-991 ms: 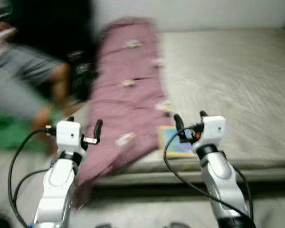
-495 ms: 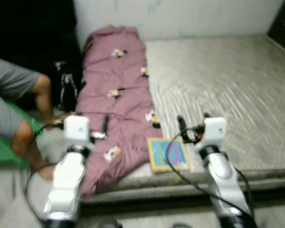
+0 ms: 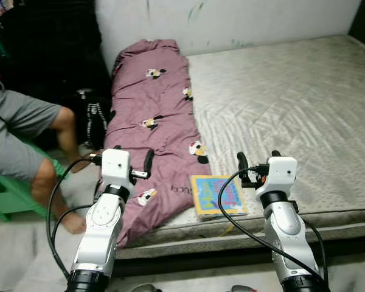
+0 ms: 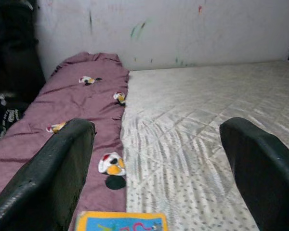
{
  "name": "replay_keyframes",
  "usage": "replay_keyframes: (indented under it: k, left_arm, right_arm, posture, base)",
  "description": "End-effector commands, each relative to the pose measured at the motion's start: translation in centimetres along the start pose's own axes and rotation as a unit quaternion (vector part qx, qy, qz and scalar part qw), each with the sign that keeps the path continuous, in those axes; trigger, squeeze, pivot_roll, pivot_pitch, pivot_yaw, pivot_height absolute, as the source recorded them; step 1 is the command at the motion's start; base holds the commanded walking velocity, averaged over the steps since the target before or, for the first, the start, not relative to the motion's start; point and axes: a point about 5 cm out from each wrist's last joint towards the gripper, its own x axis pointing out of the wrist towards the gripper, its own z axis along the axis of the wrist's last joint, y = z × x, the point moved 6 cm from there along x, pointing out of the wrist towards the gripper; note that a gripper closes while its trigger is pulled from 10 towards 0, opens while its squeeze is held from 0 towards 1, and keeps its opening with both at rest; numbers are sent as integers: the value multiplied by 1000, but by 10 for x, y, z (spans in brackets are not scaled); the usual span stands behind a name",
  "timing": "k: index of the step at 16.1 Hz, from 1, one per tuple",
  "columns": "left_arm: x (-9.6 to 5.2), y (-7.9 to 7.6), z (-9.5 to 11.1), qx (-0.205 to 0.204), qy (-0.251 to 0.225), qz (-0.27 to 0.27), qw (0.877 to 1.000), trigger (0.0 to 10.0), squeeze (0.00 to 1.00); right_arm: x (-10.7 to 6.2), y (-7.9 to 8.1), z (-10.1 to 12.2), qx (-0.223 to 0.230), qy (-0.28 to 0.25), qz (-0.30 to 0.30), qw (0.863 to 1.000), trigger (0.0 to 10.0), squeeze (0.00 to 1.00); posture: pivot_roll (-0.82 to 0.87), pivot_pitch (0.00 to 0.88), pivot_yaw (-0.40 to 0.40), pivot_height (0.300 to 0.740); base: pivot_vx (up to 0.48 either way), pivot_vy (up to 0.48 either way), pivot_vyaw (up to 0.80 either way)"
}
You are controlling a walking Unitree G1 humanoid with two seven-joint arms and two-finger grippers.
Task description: Clean up the room
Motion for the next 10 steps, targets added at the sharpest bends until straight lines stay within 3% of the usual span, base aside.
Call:
replay_keyframes:
  k: [1,4,7,10]
  left_arm:
    - [-5,12,-4,8,5,23,1000,10000,0]
    - [-22,31,-7,14,4,77,997,10000,0]
    - [-34,45,-9,20,6,105,994,10000,0]
    - [-40,49,-10,29,17,97,995,10000,0]
  right_arm:
    - [4,8,3,4,-4,16,1000,10000,0]
    - [13,20,-2,7,9,55,998,10000,0]
    - [17,29,-1,9,11,76,997,10000,0]
    - [11,24,-1,26,15,65,997,10000,0]
  posture:
    - [-19,0,43,740]
    - [70,0,-50,740]
    - [87,0,-68,740]
    - [69,0,-44,740]
  base:
    - [0,0,0]
    - [0,0,0]
    - [0,0,0]
    - [0,0,0]
